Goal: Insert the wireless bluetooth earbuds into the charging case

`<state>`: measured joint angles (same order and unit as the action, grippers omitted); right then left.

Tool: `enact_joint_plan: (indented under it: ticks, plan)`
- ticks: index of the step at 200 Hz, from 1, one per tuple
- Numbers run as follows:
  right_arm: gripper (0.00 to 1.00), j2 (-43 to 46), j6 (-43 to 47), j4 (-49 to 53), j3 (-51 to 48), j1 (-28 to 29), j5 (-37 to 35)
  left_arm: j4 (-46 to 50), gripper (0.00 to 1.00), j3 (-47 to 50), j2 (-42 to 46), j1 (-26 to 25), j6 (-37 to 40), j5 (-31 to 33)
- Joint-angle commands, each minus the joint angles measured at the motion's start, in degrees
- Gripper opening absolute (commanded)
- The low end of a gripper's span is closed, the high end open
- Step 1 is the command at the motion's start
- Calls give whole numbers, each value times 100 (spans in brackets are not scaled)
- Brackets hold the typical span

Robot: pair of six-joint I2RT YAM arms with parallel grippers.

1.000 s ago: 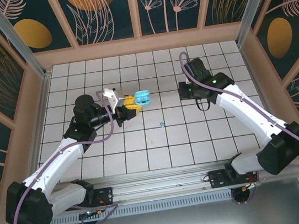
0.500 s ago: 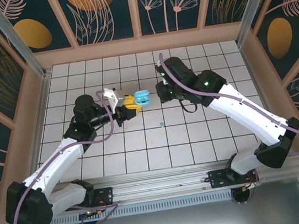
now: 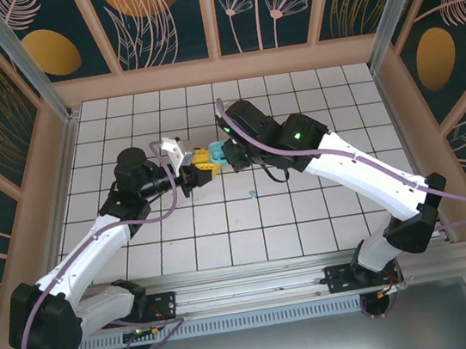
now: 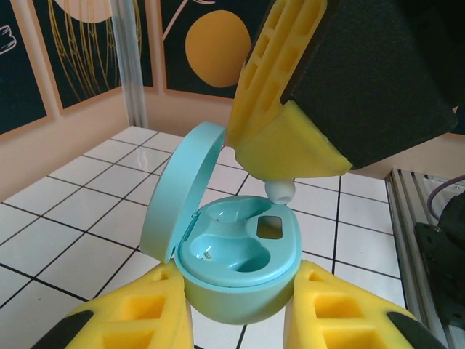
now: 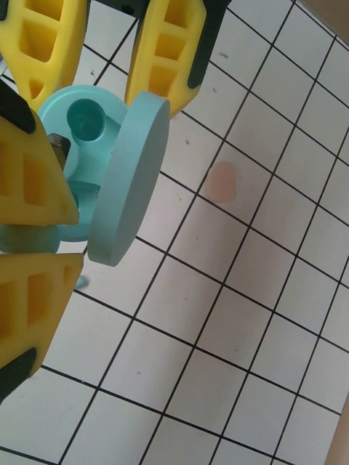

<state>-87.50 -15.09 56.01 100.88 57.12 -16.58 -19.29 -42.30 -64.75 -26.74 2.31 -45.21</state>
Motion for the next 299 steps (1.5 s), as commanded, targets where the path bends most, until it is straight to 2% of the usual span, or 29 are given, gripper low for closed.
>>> enact_joint_plan:
  ticks: [1,185,255,299]
  plan:
    - [13,-39,129,100,93,47,-170,-89,0,3,68,37,-10,8]
    - [14,-577,364,345,495,50,-351,-128,0,3,52,37,-86,-61]
    - [28,-627,360,384,668,46,0,-142,0,-25,32,38,-61,-53]
    - [31,-628,315,402,713,21,73,-141,0,-26,15,37,-55,-51]
